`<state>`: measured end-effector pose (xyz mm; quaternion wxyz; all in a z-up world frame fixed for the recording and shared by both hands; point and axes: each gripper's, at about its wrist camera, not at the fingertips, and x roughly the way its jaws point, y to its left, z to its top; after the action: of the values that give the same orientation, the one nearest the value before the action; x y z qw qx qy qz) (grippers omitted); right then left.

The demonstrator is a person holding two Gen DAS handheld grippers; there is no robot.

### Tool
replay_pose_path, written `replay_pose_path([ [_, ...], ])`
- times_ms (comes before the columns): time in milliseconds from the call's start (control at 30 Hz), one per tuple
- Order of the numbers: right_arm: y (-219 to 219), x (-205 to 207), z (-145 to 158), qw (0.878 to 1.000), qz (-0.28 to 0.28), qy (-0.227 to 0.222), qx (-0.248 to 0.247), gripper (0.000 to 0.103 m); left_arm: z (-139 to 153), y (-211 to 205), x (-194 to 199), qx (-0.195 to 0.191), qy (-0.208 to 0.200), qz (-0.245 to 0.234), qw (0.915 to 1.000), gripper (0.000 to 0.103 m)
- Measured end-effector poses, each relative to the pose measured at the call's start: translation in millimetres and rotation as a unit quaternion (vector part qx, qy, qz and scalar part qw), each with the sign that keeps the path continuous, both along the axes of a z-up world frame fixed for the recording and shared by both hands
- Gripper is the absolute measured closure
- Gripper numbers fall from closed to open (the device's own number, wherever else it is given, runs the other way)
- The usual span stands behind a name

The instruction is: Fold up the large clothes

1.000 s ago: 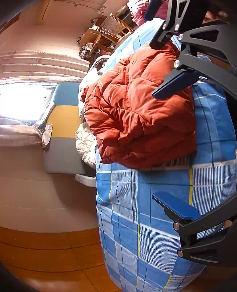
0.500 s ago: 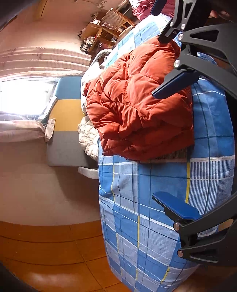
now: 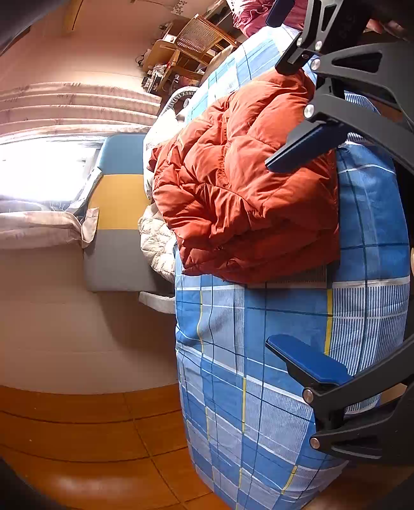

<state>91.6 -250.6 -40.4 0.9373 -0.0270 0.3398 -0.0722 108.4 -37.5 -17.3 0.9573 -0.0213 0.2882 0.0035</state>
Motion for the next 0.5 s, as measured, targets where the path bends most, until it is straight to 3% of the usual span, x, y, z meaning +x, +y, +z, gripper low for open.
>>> replay_pose_path([
  [500, -1.4, -0.1, -0.2, 1.000, 0.002, -0.001, 0.000, 0.004, 12.1, -4.1, -5.5, -0.002, -0.013, -0.010, 0.9999, 0.002],
])
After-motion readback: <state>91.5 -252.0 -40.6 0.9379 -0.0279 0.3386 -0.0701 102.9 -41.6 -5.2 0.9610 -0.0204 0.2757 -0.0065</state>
